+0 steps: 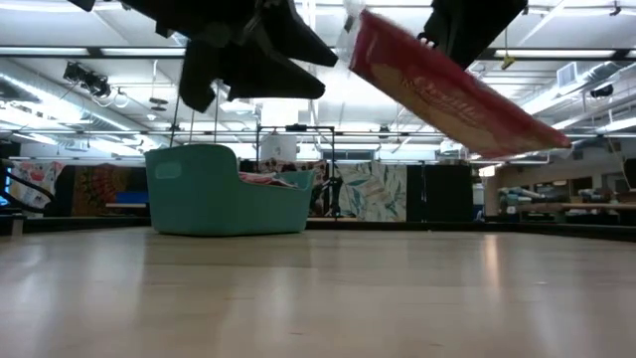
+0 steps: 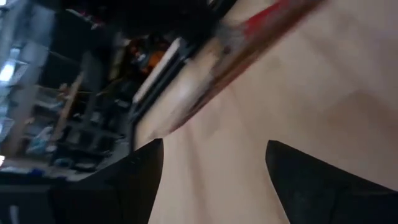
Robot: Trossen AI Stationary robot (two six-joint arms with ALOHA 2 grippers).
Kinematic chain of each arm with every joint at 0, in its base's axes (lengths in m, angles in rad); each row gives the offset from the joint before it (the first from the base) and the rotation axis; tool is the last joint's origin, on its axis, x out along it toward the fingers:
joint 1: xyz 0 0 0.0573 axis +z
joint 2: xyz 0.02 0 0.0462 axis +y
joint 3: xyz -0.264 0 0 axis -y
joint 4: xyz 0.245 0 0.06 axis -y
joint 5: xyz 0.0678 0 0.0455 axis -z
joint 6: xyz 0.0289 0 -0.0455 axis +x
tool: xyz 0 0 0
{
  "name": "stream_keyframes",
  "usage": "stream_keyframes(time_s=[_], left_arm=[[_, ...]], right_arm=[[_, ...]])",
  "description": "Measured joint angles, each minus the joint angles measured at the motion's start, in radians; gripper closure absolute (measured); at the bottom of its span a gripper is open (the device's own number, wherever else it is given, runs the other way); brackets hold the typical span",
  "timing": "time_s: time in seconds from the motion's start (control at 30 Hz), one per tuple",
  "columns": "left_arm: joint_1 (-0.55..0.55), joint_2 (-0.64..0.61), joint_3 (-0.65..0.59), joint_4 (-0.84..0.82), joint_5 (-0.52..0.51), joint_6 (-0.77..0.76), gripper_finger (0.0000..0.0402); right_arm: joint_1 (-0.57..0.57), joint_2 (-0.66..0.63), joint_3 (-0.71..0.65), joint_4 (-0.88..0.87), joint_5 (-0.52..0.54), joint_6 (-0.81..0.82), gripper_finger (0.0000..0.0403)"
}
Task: Sort popcorn bags into baskets
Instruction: Put the popcorn bag into the green bin
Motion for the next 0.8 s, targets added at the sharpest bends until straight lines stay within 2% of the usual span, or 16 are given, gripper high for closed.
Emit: stream_keyframes(time_s=[0.13,0.33,0.47,0.53,0.7,0.8], left_arm=[[0.001,0.0,0.0,0.007,-0.062,0.051,0.0116],[0.0,0.0,0.0,0.056,-0.053,0.141,0.0116],[0.001,0.0,0.0,0.102,-0.137,0.218,0.0116],[0.002,0.0,0.0,0.108,-0.094,0.243,0.0116],[0.0,0.0,0.0,0.115,0.111,0.299,0.0116],[0.0,0.0,0.0,0.115,0.179,0.36,0.0116]], right_arm=[[-0.002,0.0,0.0,0.001,-0.017,0.023,0.0402],[-0.005,0.0,0.0,0.013,-0.022,0.046,0.0402],[-0.006,0.0,0.0,0.02,-0.032,0.056,0.0402],[-0.006,0.0,-0.001,0.031,-0.033,0.056,0.0402],[-0.015,0.0,-0.001,0.063,-0.034,0.081,0.0402],[-0.026,0.0,-0.001,0.081,-0.037,0.112,0.0401]])
